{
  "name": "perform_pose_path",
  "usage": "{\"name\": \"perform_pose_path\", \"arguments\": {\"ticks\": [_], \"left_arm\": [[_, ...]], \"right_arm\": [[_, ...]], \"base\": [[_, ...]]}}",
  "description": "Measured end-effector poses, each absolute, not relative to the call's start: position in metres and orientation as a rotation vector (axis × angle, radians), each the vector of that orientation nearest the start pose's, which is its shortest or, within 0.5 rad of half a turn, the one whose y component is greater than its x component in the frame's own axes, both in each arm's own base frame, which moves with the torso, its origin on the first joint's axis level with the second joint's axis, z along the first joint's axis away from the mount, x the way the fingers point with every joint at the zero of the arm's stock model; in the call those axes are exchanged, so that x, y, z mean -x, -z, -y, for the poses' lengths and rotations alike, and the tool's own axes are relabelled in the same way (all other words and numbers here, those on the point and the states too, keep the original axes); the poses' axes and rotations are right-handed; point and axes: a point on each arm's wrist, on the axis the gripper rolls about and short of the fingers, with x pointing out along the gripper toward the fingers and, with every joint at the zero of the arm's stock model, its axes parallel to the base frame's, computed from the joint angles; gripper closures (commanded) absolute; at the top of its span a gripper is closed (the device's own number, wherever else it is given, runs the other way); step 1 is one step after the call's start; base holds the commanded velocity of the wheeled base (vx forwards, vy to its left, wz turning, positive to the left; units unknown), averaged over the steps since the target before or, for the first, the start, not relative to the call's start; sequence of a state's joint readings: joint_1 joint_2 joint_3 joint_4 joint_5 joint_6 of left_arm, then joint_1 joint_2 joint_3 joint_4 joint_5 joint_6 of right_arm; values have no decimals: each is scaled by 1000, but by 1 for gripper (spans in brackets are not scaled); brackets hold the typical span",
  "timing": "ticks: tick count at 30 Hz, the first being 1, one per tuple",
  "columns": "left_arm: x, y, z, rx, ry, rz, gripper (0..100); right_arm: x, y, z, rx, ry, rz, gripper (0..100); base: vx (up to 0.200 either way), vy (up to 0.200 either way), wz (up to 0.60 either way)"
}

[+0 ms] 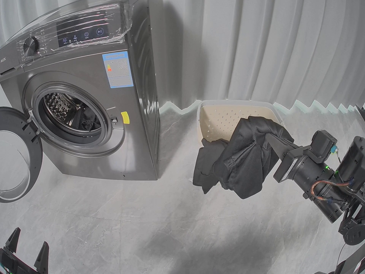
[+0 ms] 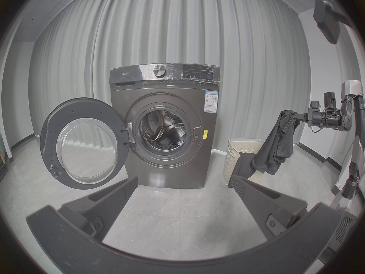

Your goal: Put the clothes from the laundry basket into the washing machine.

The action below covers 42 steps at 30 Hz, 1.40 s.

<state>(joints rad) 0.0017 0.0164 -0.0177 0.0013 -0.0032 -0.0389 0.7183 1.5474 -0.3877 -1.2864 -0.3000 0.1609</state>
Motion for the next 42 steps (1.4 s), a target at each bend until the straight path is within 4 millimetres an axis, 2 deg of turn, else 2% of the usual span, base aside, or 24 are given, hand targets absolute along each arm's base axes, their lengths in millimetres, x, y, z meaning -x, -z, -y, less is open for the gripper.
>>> {"name": "perform_pose_path", "arguments": {"ticks": [29, 42], "left_arm": [[23, -81, 0, 43, 1, -1, 0], [23, -81, 0, 43, 2, -1, 0]], "right_arm": [[-179, -179, -151, -219, -436, 60, 100], [-180, -175, -152, -213, -436, 44, 100]], "base": [[0, 200, 0], [-15, 0, 0]]}}
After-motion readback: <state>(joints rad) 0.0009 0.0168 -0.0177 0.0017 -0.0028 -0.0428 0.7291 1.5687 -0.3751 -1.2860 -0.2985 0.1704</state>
